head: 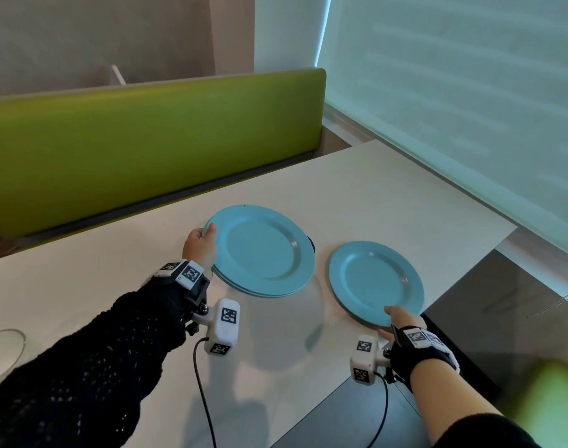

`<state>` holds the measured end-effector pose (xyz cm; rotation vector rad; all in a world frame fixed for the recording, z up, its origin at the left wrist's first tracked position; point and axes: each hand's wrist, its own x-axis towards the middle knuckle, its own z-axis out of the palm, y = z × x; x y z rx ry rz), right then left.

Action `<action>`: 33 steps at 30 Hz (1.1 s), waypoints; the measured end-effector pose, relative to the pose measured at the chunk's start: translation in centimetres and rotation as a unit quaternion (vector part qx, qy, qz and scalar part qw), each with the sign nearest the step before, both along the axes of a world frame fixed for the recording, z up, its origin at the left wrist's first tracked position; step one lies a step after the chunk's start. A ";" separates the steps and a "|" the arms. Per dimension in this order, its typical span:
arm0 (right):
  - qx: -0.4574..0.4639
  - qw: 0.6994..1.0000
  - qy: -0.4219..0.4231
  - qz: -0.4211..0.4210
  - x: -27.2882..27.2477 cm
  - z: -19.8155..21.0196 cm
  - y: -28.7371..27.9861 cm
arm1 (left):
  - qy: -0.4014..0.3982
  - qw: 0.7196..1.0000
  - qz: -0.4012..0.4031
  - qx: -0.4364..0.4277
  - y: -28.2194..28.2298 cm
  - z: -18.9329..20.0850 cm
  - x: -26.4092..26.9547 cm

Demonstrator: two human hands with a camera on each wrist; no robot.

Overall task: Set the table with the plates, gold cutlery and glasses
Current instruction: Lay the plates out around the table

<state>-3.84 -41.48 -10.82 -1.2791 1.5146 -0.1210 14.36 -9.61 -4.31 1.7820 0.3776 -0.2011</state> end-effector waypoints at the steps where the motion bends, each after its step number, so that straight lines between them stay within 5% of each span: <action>1: -0.012 0.999 0.030 0.007 0.0 0.3 0.2 | 0.003 1.000 0.000 -0.004 0.1 0.1 -0.2; 4: -0.104 0.991 0.076 0.034 0.7 1.5 1.0 | 0.003 1.000 -0.004 -0.010 0.3 0.0 -0.6; 6: -0.137 0.985 0.020 0.104 2.0 2.3 2.4 | 0.011 1.000 -0.008 -0.019 0.4 0.1 -1.0; 13: -0.015 0.955 -0.123 0.269 4.7 5.3 11.6 | 0.051 0.994 -0.047 -0.079 1.1 0.1 -2.9; 18: -0.127 0.955 -0.111 0.242 3.4 4.8 15.3 | 0.062 0.991 -0.066 -0.096 3.2 0.3 -4.6; 33: 0.019 0.974 -0.171 0.146 -2.9 3.6 22.9 | 0.066 0.994 -0.084 -0.029 12.8 -1.0 -8.1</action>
